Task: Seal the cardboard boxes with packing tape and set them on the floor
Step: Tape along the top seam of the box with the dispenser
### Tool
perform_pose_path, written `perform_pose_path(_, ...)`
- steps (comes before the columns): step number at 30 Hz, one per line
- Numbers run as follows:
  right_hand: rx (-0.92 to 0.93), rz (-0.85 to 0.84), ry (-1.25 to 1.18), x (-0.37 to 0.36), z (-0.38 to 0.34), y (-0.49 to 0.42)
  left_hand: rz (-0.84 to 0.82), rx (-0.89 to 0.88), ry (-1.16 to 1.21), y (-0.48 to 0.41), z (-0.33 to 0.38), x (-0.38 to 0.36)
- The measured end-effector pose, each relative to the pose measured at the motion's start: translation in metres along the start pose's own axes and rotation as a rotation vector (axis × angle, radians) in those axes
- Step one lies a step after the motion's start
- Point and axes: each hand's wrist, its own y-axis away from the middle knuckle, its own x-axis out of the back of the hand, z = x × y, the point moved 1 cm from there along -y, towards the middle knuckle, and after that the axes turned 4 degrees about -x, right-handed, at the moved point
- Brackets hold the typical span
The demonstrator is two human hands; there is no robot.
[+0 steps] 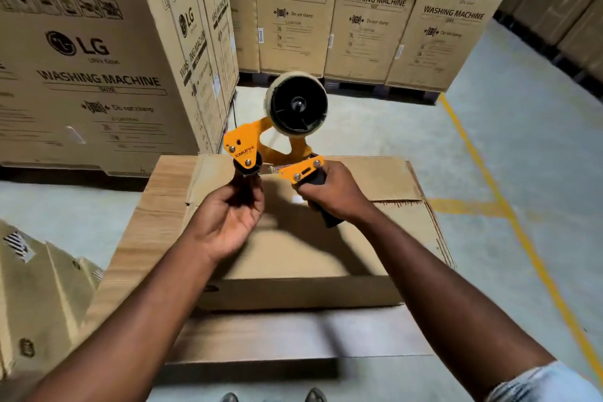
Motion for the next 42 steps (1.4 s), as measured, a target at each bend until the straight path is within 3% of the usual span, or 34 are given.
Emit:
perform_pose_path(5, 0.103, -0.018, 0.069, -0.01, -0.005, -0.002, 0.012, -0.002, -0.031, 0.018, 0.02, 0.027)
perform_pose_path(9, 0.209, 0.0, 0.047, -0.021, -0.004, -0.004, 0.045, 0.037, -0.225, 0.036, 0.027, 0.023)
perform_pose_path(16, 0.196, -0.025, 0.15, -0.035, 0.0, -0.011, 0.154, 0.034, -0.33, 0.043, 0.038, 0.026)
perform_pose_path(21, 0.208, 0.004, 0.202, -0.041, 0.005, -0.012, 0.039, 0.067, -0.376, 0.045, 0.057, 0.043)
perform_pose_path(25, 0.22, -0.024, 0.26, -0.041, 0.003, -0.014, 0.044, 0.078, -0.387, 0.043, 0.066, 0.053)
perform_pose_path(29, 0.184, -0.026, 0.379, -0.045, 0.006, -0.019, 0.101, -0.014, -0.605, 0.045, 0.062, 0.05)
perform_pose_path(35, 0.199, -0.086, 0.574, -0.051, 0.005, -0.03, 0.27, -0.109, -1.113, 0.034, 0.088, 0.053)
perform_pose_path(42, 0.175, -0.07, 0.645, -0.035, 0.001, -0.049, 0.332, -0.117, -1.188, 0.017, 0.143, 0.065)
